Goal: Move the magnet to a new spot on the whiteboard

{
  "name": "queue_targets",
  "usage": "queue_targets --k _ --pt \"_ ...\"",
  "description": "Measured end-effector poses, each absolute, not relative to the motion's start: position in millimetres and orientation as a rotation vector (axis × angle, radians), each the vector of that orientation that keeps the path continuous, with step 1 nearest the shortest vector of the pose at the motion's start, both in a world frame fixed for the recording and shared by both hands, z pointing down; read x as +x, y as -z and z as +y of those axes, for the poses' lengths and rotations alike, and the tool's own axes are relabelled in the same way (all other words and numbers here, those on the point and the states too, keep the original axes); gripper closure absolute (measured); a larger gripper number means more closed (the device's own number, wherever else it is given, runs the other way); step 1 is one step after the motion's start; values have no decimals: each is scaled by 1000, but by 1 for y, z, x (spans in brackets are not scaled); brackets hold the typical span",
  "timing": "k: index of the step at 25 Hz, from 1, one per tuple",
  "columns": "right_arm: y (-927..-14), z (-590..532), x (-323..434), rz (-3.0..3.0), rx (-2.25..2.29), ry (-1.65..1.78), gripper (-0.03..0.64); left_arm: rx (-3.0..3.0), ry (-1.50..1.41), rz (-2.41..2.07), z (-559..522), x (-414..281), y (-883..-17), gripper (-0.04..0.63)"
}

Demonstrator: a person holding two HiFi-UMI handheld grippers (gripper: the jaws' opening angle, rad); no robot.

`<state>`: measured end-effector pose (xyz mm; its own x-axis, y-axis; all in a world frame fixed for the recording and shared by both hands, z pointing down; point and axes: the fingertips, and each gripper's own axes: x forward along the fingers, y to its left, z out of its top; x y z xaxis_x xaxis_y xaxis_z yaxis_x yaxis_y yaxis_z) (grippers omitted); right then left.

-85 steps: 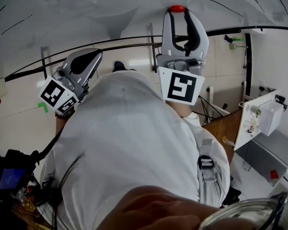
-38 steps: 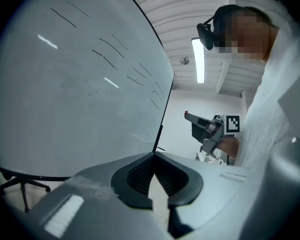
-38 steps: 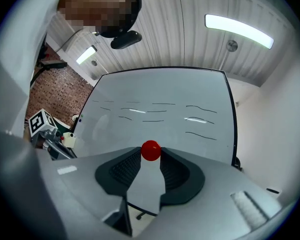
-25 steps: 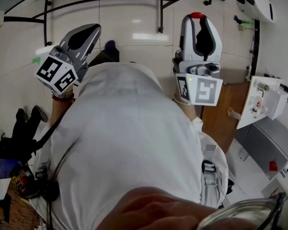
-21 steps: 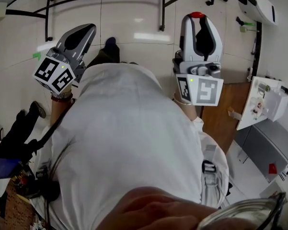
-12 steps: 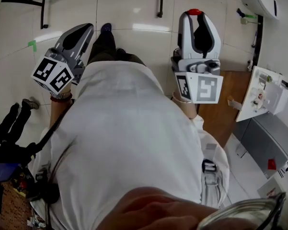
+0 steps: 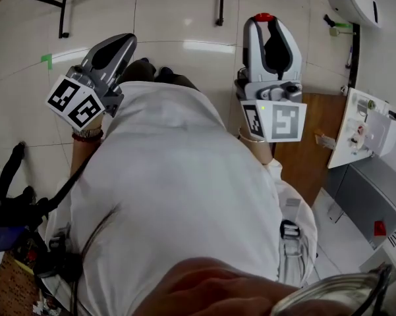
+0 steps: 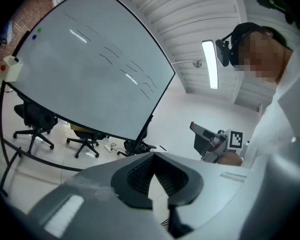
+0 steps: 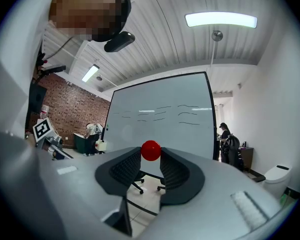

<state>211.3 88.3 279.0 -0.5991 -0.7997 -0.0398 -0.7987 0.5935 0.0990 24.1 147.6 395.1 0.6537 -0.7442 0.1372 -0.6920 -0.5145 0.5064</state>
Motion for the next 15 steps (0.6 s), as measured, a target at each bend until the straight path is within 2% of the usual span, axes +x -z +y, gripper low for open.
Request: queue_targets --k 8,15 --pt "-270 101 218 -2768 1496 102 492 2364 98 -1066 154 22 -382 594" --pt "-266 122 169 -2832 1490 43 492 2358 83 -1068 179 -21 -383 594"
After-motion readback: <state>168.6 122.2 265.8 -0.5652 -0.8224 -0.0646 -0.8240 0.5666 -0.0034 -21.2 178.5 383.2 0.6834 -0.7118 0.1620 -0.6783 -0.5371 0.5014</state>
